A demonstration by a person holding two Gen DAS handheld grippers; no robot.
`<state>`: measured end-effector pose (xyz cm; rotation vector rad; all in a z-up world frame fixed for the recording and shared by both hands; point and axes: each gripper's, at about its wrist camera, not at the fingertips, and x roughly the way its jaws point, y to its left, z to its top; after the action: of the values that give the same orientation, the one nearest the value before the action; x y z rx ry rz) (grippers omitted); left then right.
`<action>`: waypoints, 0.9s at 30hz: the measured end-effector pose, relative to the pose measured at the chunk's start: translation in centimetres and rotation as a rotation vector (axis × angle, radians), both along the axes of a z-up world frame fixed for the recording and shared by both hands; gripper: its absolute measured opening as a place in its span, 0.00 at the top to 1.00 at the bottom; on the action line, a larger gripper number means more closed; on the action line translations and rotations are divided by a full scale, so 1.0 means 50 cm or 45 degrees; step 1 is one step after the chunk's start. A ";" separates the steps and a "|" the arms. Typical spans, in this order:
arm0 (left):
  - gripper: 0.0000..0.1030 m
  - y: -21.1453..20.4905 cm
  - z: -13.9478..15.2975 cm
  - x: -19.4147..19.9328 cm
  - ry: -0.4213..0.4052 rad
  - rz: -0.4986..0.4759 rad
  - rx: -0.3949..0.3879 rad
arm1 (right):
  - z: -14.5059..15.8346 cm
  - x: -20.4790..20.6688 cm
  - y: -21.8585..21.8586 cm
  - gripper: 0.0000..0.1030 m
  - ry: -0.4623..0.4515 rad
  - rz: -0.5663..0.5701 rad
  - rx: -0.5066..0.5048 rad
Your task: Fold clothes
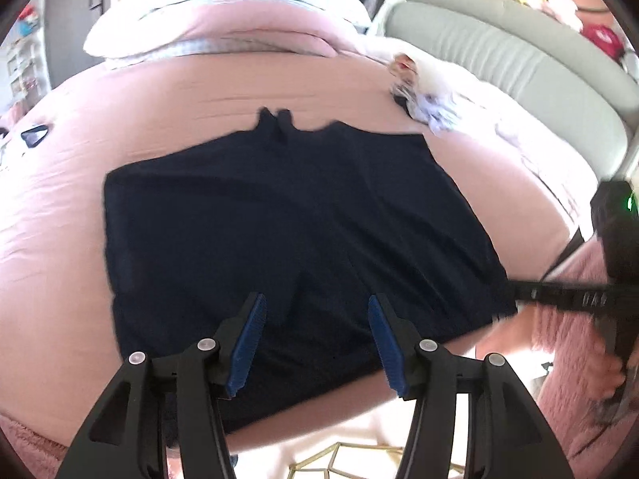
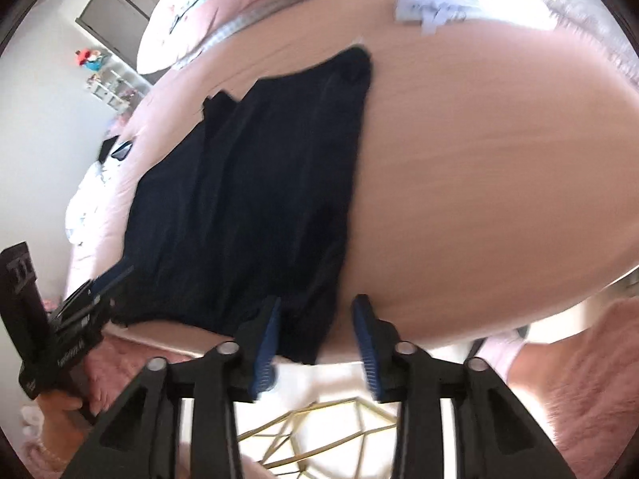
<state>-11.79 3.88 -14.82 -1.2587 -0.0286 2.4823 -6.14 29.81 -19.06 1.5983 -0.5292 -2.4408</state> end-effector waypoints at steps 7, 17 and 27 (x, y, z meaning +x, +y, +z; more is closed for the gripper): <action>0.51 -0.084 0.001 0.002 -0.072 0.161 0.151 | 0.001 -0.036 -0.023 0.94 -0.024 0.055 -0.085; 0.51 -0.123 -0.004 0.008 -0.093 0.179 0.223 | 0.143 -0.198 -0.158 0.95 0.193 0.254 -0.177; 0.51 -0.142 -0.031 0.002 -0.169 0.249 0.110 | -0.006 -0.230 -0.367 0.94 -0.161 0.562 -0.074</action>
<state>-11.71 -3.21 -16.35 -1.4432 -0.3033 2.5220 -17.63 11.44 -19.37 1.6448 -0.2284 -1.9949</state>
